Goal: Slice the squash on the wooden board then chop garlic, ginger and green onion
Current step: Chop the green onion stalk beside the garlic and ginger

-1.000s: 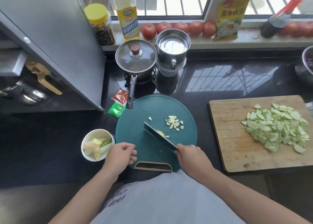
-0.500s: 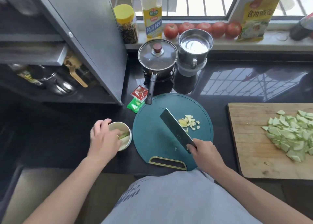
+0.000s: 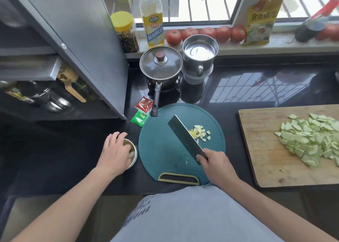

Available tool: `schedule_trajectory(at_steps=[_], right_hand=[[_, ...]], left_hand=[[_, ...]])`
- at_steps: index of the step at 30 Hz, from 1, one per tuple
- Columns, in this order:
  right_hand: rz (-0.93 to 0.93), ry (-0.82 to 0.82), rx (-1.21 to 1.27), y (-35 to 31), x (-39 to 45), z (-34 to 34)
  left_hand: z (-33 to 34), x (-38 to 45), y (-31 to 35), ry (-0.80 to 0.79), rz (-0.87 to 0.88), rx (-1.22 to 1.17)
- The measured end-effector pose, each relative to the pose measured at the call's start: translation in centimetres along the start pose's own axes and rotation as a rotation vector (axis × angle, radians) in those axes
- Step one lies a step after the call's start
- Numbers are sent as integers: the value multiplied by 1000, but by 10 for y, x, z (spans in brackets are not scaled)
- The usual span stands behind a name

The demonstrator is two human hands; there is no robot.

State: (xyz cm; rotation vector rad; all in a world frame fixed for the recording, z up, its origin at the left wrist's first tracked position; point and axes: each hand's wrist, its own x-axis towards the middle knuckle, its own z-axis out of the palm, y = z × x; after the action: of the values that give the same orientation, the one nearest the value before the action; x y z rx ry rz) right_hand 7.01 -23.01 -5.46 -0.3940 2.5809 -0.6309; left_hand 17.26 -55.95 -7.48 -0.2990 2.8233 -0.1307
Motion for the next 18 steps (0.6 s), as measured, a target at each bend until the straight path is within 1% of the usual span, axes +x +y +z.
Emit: schedule_trajectory(at_steps=[3,7,8,10,13,15,18], right_hand=[[4,1,11,1,1,-1],[46,-16,60,5,4,1],[52,-20,68,6,4,1],[59,-25,75,5,5,3],[61,-59,58,4,7,5],[68,-77,57,3,8,6],[71,-79,75,1,8,6]], left_hand=[[2,-3,-6,65,-98,-217],[11,-14,-16,104,-333,-616],[12,-16,-17,96,-378,-678],[12,-18,-16,50,-389,-681],[12,-14,-14,65,-313,-545],[11,-8,-10,61,-270,-571],[9,4,1,-14,-290,-635]])
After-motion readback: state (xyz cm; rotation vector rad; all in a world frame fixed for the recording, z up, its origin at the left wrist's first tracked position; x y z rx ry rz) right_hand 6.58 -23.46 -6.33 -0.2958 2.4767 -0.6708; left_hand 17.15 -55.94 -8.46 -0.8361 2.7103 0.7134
